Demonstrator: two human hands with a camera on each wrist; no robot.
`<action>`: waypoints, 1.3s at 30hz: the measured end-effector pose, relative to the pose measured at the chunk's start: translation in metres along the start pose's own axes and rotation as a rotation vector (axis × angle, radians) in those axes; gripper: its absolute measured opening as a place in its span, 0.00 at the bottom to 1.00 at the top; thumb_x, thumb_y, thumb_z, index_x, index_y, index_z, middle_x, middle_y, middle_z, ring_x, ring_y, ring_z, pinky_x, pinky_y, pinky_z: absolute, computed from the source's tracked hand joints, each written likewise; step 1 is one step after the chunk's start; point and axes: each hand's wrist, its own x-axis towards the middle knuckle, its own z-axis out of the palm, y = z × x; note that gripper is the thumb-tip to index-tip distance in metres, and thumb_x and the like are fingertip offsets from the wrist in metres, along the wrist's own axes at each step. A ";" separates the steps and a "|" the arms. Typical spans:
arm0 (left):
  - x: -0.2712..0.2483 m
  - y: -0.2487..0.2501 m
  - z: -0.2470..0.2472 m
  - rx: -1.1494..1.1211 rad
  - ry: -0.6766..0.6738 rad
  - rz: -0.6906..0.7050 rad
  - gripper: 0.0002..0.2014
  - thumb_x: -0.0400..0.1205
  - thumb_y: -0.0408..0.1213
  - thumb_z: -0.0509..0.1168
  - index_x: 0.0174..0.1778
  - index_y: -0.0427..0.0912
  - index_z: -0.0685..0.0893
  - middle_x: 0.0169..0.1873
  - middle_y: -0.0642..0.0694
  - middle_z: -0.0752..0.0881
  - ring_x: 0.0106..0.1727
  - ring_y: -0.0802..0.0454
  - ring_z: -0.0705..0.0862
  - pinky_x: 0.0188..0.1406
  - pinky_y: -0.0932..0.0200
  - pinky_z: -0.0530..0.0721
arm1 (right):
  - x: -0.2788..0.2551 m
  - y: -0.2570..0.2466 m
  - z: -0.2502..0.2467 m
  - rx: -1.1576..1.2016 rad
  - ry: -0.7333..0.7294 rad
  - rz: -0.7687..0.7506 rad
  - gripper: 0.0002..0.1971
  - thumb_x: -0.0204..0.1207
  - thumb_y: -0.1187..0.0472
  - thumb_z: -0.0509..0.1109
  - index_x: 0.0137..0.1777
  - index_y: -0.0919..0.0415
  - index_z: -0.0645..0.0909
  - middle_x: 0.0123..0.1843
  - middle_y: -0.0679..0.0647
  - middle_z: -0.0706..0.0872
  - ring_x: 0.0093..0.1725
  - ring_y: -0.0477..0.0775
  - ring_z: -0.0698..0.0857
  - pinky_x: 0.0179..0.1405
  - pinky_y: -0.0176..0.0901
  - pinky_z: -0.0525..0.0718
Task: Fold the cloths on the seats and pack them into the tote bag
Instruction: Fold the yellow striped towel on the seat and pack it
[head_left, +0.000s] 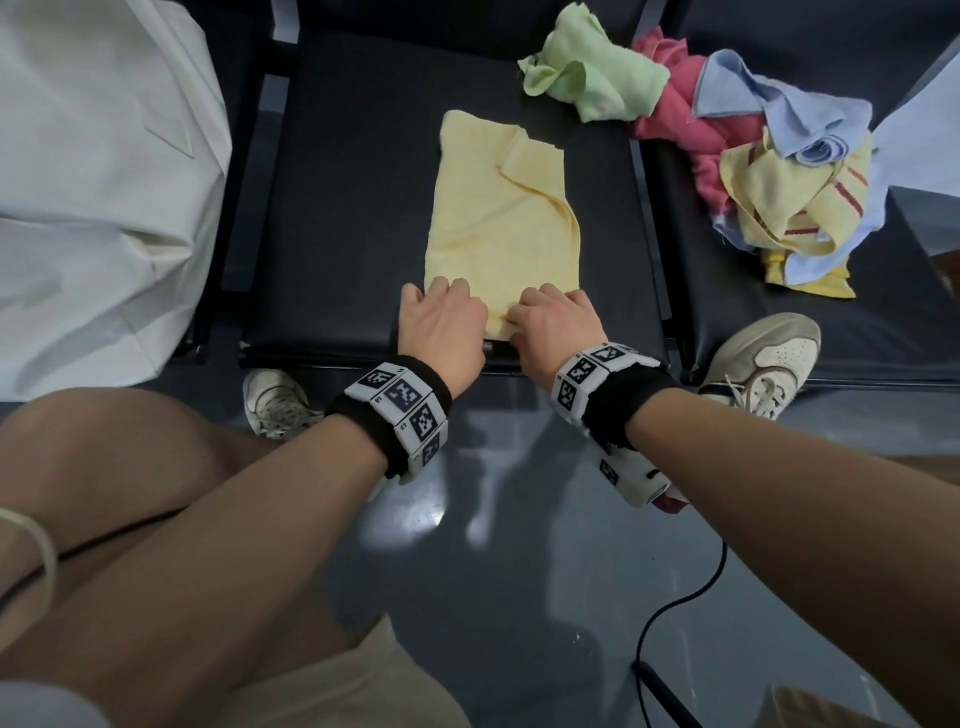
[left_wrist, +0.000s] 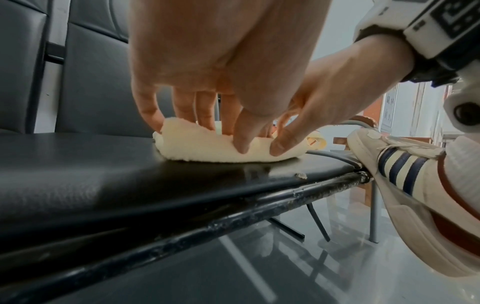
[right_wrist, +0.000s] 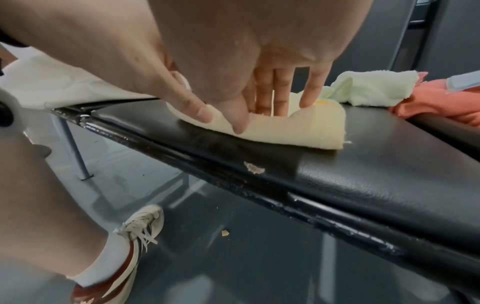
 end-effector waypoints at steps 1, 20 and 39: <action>0.000 0.000 -0.001 0.007 0.000 0.004 0.07 0.84 0.39 0.64 0.52 0.47 0.87 0.54 0.47 0.83 0.61 0.45 0.76 0.56 0.47 0.68 | 0.002 0.002 -0.001 0.011 -0.019 -0.003 0.11 0.80 0.61 0.63 0.59 0.56 0.82 0.57 0.51 0.81 0.65 0.55 0.75 0.64 0.50 0.68; 0.010 -0.010 -0.002 -0.120 0.037 -0.027 0.08 0.84 0.36 0.64 0.54 0.51 0.87 0.56 0.48 0.81 0.62 0.44 0.74 0.55 0.48 0.66 | 0.013 0.011 -0.001 0.219 0.101 0.126 0.10 0.80 0.51 0.69 0.55 0.52 0.88 0.55 0.54 0.81 0.61 0.57 0.76 0.61 0.50 0.70; 0.006 -0.004 0.005 0.000 0.051 0.047 0.13 0.80 0.47 0.70 0.57 0.47 0.88 0.55 0.48 0.82 0.60 0.46 0.78 0.57 0.50 0.69 | 0.005 0.005 0.008 0.055 0.051 0.008 0.12 0.81 0.56 0.66 0.61 0.57 0.83 0.61 0.54 0.80 0.65 0.58 0.75 0.64 0.52 0.69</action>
